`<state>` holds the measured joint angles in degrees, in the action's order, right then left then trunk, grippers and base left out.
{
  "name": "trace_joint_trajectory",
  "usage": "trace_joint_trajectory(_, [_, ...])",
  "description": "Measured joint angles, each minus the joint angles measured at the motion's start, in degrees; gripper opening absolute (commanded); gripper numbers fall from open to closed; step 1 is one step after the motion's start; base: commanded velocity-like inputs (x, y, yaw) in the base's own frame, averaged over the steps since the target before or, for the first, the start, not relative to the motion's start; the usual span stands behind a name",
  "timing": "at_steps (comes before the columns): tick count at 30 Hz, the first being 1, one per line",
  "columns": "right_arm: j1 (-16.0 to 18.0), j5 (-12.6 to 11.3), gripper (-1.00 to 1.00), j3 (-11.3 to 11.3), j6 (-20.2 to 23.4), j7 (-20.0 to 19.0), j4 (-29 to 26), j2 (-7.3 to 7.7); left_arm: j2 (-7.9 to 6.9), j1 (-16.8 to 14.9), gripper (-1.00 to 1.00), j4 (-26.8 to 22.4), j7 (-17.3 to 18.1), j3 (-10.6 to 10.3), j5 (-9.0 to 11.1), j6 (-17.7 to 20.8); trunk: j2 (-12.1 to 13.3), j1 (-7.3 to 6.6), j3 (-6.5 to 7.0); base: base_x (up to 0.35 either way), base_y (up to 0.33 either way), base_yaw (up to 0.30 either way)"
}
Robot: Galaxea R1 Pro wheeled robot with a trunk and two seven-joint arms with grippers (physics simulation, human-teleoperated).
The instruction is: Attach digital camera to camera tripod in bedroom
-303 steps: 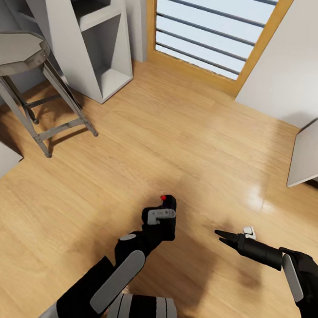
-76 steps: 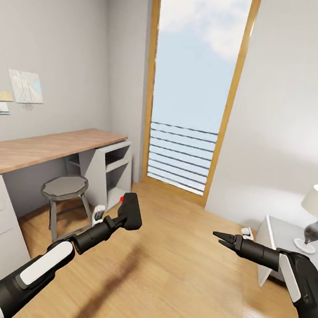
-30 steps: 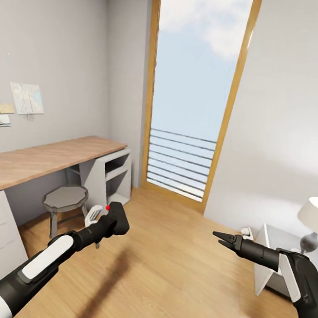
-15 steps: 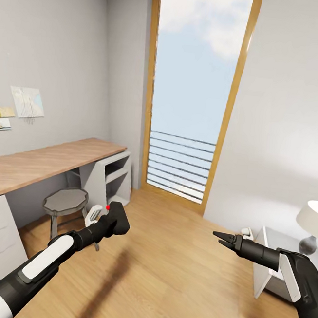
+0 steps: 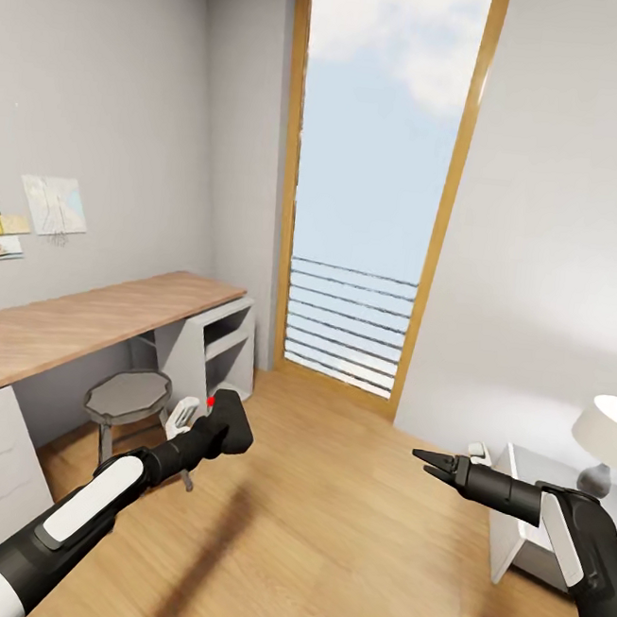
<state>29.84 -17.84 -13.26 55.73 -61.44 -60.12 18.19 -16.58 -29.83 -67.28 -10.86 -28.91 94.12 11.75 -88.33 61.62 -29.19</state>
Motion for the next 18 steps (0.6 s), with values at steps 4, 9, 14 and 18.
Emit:
trace_joint_trajectory(4, [0.0, 0.1, 1.0, 0.1, -0.6, 2.5, 0.0, -0.08, 0.02, 0.0, -1.0, 0.0, 0.1, 0.0, 0.0, 0.0, 1.6, -0.88, 0.72, 0.0, 0.0, 0.0])
trace_joint_trajectory(9, [0.0, 0.1, 1.0, 0.1, -1.7, 5.6, 0.0, -0.08, 0.09, 0.0, -1.0, 0.1, 0.1, -0.1, -0.1, 0.0, 3.6, -1.98, 1.62, 0.0, 0.0, 0.0])
trace_joint_trajectory(14, [0.0, 0.1, 1.0, 0.1, -2.4, 7.3, 0.0, -0.15, 0.3, 0.0, -1.0, 0.5, 0.1, -0.1, -0.2, 0.0, 5.6, -3.08, 2.51, 0.0, 0.0, 0.0])
trace_joint_trajectory(18, [0.0, 0.2, 1.0, 0.1, -3.4, 9.4, 0.0, -0.22, 0.79, 0.0, -1.0, 0.6, 0.0, -0.1, -0.3, 0.0, 7.2, -3.96, 3.23, 0.0, 0.0, 0.0])
